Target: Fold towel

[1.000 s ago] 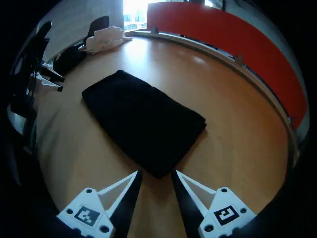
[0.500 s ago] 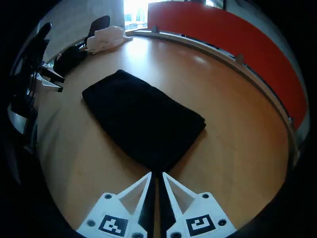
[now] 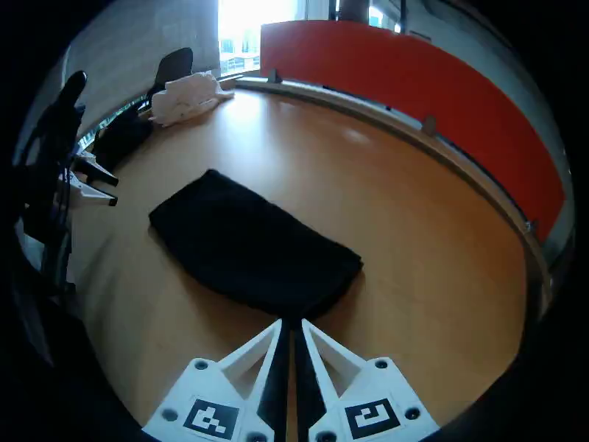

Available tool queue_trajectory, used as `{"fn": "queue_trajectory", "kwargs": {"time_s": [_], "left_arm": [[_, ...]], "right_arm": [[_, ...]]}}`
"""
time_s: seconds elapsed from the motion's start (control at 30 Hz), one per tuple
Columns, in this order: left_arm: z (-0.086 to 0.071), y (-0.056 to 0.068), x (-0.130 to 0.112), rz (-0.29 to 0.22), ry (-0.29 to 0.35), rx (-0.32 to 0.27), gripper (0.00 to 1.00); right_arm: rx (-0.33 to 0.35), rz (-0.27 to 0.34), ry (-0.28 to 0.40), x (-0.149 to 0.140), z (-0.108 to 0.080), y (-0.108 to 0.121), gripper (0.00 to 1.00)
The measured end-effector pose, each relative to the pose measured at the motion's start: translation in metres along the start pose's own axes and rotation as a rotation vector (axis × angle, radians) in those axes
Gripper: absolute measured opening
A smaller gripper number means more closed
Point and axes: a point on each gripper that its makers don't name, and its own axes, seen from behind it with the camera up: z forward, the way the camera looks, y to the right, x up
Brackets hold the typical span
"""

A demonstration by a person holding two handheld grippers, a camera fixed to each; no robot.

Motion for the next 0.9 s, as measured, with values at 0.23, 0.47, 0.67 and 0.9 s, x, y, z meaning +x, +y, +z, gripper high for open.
{"fn": "queue_trajectory", "kwargs": {"time_s": [0.23, 0.47, 0.67, 0.9], "left_arm": [[0.000, 0.002, 0.005, 0.003, 0.009, -0.001, 0.92], [0.000, 0.003, 0.010, 0.007, 0.018, 0.000, 0.92], [0.000, 0.004, 0.014, 0.012, 0.023, 0.000, 0.91], [0.000, 0.007, 0.017, 0.014, 0.027, -0.003, 0.92]], "right_arm": [[-0.023, -0.028, 0.065, 0.037, -0.018, 0.006, 0.03], [-0.043, -0.055, 0.108, 0.058, -0.039, 0.011, 0.03], [-0.056, -0.075, 0.131, 0.070, -0.054, 0.016, 0.03], [-0.063, -0.099, 0.148, 0.081, -0.067, 0.018, 0.03]]}}
